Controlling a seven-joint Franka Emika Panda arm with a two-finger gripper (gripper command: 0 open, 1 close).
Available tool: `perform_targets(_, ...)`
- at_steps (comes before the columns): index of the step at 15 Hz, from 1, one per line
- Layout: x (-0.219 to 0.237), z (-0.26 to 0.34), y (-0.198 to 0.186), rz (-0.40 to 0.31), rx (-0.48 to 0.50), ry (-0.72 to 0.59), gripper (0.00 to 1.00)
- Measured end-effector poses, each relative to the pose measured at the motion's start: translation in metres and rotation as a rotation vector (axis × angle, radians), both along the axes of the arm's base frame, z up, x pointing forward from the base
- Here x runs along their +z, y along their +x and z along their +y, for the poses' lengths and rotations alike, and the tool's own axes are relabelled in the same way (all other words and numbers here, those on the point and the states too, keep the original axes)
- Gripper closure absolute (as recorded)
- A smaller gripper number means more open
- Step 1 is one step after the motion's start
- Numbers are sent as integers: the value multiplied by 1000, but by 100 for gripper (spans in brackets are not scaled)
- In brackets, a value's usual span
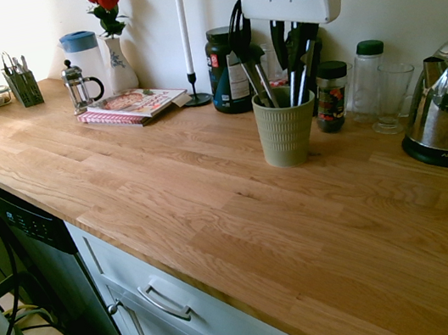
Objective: Put the tongs back in the holder
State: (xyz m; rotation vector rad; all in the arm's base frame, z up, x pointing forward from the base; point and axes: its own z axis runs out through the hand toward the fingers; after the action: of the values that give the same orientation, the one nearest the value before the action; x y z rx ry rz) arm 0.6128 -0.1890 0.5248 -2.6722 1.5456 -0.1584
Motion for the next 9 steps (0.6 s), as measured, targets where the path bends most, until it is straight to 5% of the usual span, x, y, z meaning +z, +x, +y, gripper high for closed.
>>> perform_targets(9, 27, 31, -54, -15, 40, 13, 0)
